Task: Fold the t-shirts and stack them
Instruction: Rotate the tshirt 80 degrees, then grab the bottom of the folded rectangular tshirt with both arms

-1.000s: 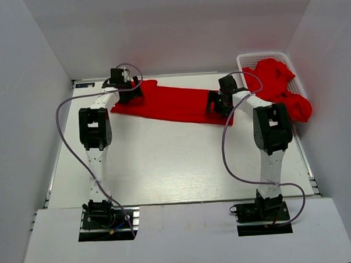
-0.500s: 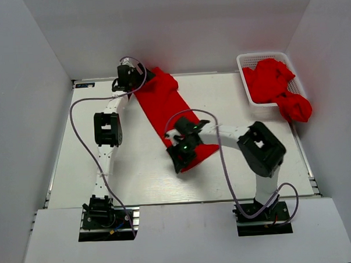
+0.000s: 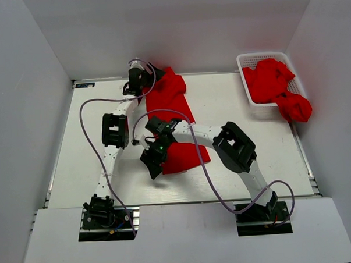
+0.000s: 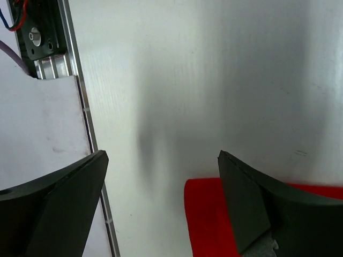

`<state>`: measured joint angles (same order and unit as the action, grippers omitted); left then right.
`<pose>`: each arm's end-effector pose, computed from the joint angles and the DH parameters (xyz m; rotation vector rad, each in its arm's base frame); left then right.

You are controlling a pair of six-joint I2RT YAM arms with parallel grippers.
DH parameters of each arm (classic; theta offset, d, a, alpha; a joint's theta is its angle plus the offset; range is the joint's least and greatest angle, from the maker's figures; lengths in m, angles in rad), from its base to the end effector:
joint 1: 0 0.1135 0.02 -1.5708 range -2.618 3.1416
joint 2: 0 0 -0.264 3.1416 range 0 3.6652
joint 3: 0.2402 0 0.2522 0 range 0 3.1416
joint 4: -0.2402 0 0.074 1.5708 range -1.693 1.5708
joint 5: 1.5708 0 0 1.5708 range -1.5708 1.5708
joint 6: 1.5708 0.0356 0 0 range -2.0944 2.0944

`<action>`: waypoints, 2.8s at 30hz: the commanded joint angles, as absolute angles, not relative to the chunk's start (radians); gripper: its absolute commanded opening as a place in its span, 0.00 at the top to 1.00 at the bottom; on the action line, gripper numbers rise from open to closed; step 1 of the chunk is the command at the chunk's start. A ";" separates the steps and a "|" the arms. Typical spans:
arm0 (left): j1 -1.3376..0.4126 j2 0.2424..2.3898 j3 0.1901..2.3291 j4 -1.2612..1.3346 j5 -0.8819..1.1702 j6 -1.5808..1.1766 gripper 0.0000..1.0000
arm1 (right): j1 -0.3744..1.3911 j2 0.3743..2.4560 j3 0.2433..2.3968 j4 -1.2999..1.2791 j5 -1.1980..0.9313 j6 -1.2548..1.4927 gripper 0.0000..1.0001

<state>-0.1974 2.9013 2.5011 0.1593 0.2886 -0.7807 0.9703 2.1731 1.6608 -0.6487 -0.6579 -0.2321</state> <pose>0.6162 -0.1336 0.1104 -0.3381 1.8771 -0.9411 0.2381 0.3862 0.1696 -1.7448 2.1932 1.0996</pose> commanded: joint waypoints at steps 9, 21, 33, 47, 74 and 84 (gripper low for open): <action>-0.201 2.743 2.479 0.087 0.218 -0.759 0.00 | 0.928 1.843 1.542 -0.414 -0.538 -0.057 0.11; -0.222 2.193 2.179 -0.478 0.192 -0.408 0.00 | 0.789 1.524 1.145 -0.327 -0.082 0.235 0.09; -0.418 1.493 1.123 -0.544 0.109 -0.575 0.00 | 0.604 1.382 0.885 -0.322 0.041 0.377 0.09; -0.673 1.403 0.851 -0.615 0.114 -0.676 0.00 | 0.541 1.407 0.828 -0.371 0.026 0.396 0.09; -0.778 1.631 0.824 -0.604 0.115 -0.664 0.41 | 0.558 1.543 0.796 -0.318 -0.144 0.356 0.44; -0.807 1.651 0.824 -0.586 0.138 -0.686 0.77 | 0.557 1.556 0.796 -0.333 -0.167 0.339 1.00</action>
